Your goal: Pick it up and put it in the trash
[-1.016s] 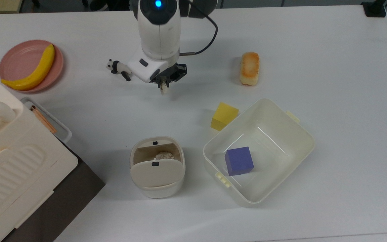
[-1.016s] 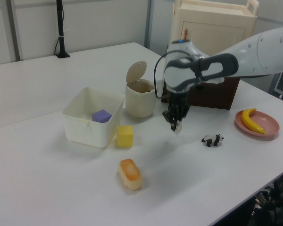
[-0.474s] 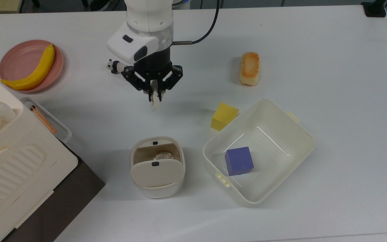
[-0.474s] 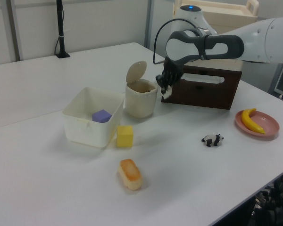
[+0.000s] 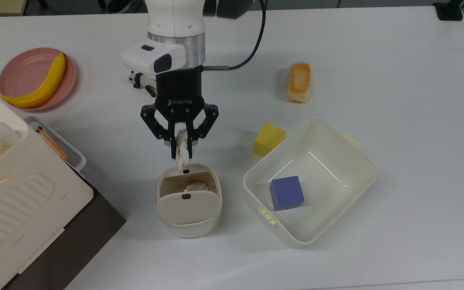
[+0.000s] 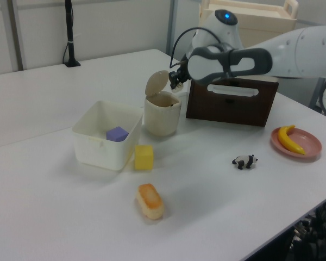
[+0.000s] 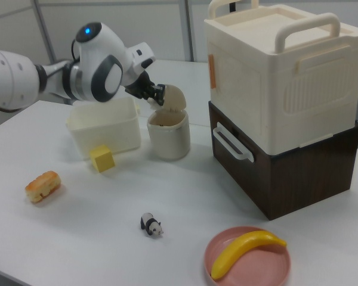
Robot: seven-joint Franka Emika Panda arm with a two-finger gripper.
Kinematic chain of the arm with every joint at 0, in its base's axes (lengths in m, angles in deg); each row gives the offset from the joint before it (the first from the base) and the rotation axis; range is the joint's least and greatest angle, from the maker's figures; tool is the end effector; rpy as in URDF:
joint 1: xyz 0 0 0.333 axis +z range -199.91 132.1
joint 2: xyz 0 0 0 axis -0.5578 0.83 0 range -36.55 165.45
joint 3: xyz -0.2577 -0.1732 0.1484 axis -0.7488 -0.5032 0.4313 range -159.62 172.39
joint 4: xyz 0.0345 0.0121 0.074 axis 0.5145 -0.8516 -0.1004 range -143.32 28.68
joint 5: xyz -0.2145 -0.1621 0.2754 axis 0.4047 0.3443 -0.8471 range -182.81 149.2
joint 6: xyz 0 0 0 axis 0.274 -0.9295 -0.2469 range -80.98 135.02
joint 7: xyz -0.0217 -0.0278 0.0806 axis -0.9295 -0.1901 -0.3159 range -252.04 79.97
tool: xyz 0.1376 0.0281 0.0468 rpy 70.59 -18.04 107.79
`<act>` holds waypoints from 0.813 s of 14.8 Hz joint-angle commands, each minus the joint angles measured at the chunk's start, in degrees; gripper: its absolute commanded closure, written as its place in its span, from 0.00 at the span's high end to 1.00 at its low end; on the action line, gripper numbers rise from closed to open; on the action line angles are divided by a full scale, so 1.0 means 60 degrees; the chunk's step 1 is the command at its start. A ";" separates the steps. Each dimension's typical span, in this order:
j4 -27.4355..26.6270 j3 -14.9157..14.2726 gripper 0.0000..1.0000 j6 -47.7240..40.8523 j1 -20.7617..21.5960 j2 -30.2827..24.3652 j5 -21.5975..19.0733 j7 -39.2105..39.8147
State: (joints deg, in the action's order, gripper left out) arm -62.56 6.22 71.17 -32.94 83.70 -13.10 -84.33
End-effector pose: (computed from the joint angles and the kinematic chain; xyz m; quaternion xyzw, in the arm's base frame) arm 0.7265 0.0106 0.4837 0.9480 0.0428 0.3141 0.0266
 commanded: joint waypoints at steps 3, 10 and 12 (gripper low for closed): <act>0.0038 -0.0017 0.96 0.1453 0.0030 0.0600 0.0041 -0.0138; -0.0270 -0.0002 1.00 -0.1087 0.0044 -0.0306 0.0056 -0.0123; -0.0270 -0.0002 1.00 -0.2772 0.0030 -0.0760 0.0056 -0.0123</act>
State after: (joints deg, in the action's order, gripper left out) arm -62.11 6.32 67.51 -32.92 85.28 -13.09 -84.33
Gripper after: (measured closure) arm 0.000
